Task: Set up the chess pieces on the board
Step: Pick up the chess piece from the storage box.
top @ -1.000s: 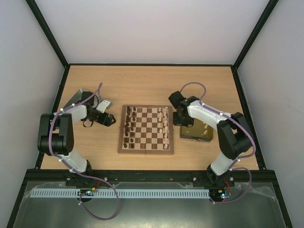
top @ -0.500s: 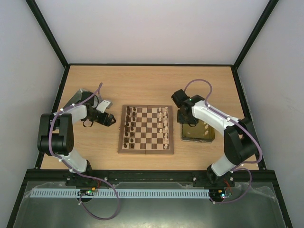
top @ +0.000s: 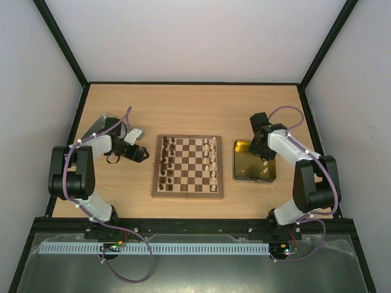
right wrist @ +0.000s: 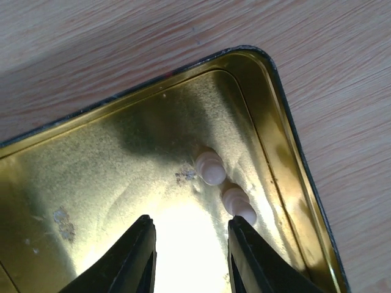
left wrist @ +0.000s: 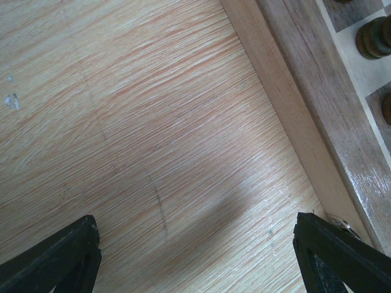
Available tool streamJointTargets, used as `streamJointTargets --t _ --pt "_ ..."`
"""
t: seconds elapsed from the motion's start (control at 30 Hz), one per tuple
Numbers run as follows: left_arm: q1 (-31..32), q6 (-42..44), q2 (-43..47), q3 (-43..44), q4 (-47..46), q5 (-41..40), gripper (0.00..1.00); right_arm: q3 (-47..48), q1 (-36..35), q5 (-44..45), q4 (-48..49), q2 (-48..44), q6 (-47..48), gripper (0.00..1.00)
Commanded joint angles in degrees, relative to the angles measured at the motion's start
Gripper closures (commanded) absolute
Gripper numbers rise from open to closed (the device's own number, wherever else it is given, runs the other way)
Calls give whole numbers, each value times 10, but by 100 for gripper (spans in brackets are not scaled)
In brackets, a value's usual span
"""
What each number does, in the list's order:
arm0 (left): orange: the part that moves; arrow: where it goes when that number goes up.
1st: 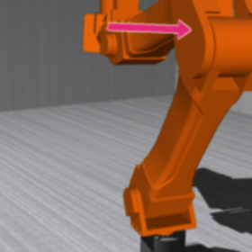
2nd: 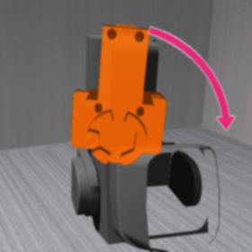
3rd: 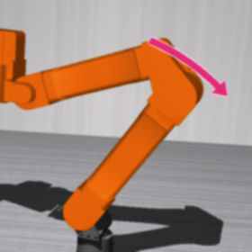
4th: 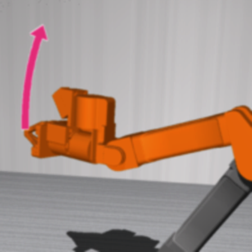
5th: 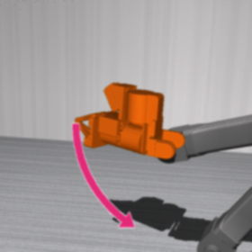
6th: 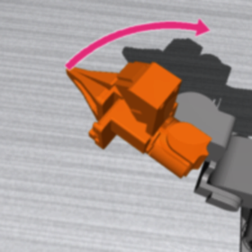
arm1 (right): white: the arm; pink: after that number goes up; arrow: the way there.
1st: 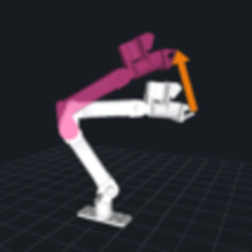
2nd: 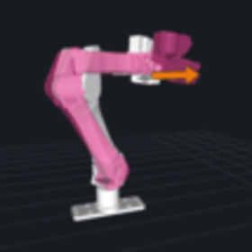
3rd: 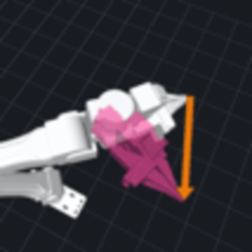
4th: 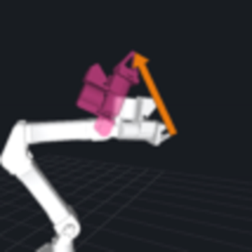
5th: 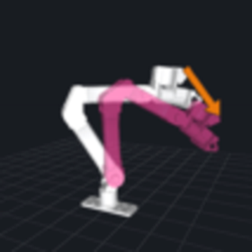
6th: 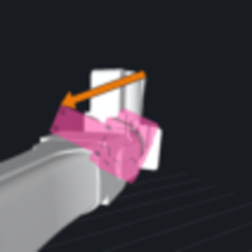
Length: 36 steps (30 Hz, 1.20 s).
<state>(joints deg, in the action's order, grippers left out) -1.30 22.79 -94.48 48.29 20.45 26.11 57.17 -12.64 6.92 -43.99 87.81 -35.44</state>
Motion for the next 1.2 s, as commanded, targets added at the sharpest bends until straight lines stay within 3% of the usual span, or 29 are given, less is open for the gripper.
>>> streamJointTargets --t 0.0,0.63,0.9,1.17 --pt "0 2 -6 -9 24 3 13 -18 22 -30 50 8 -27 69" --pt "0 2 -15 -7 23 0 13 -39 70 -68 97 38 -43 73" --pt "0 2 -14 -7 22 -1 13 -50 83 -74 105 47 -44 80" --pt "-1 2 -14 -7 22 -1 13 -50 91 -69 106 40 -44 94"
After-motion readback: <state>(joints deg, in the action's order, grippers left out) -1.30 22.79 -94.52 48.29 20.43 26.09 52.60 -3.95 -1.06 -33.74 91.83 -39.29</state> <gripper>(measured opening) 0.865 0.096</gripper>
